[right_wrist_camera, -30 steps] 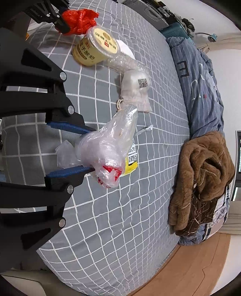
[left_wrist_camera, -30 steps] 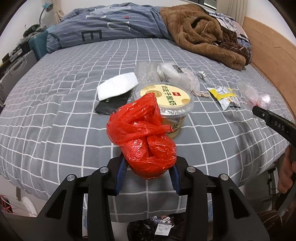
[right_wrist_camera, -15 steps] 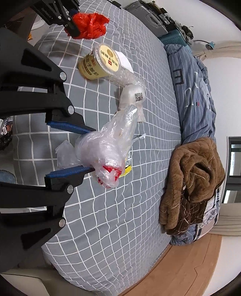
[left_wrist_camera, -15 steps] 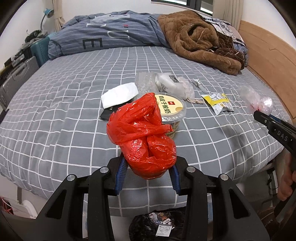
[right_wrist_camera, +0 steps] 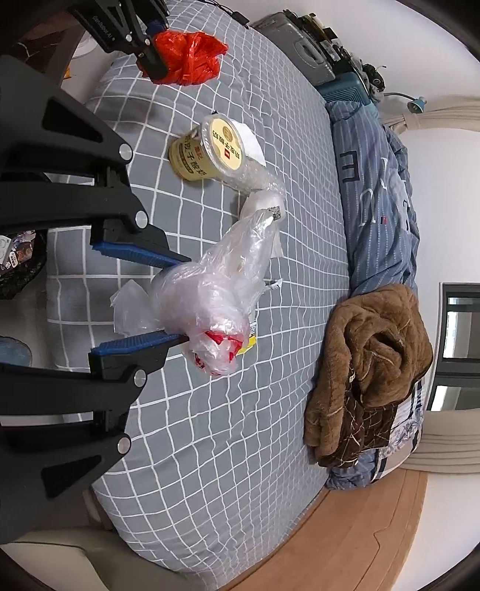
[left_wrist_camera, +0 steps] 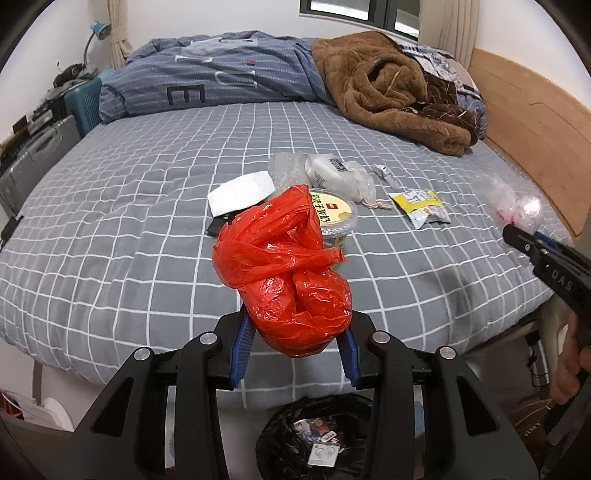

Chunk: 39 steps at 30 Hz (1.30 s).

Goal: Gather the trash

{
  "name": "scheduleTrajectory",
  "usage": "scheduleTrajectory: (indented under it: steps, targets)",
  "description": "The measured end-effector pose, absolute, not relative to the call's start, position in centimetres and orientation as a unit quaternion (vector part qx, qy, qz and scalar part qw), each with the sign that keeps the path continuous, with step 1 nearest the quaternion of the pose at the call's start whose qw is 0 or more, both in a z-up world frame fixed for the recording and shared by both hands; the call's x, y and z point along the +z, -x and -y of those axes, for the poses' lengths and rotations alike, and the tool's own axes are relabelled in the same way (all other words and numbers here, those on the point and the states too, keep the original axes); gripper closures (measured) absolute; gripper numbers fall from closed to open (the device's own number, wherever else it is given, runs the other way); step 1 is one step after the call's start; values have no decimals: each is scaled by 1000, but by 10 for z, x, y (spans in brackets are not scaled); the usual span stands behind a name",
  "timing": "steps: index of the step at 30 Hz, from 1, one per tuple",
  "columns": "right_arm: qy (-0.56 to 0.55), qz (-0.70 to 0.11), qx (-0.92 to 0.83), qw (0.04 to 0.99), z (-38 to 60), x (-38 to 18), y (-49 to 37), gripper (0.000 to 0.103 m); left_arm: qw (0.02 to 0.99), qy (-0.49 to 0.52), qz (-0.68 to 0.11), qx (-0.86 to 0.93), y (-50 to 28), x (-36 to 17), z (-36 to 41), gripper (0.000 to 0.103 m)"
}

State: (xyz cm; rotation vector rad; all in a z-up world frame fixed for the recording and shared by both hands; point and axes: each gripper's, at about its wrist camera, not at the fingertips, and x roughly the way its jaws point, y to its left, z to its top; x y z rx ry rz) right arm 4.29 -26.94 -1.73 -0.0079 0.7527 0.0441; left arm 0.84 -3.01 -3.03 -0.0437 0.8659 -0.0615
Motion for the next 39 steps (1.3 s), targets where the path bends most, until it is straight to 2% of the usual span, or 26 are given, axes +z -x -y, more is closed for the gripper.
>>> scheduleTrajectory:
  steps: [24, 39]
  targets:
    - [20, -359, 61, 931, 244, -2, 29, 70, 921, 30, -385, -45, 52, 9, 30, 64]
    - [21, -371, 61, 927, 241, -12, 55, 70, 919, 23, -391, -38, 76, 1, 32, 64]
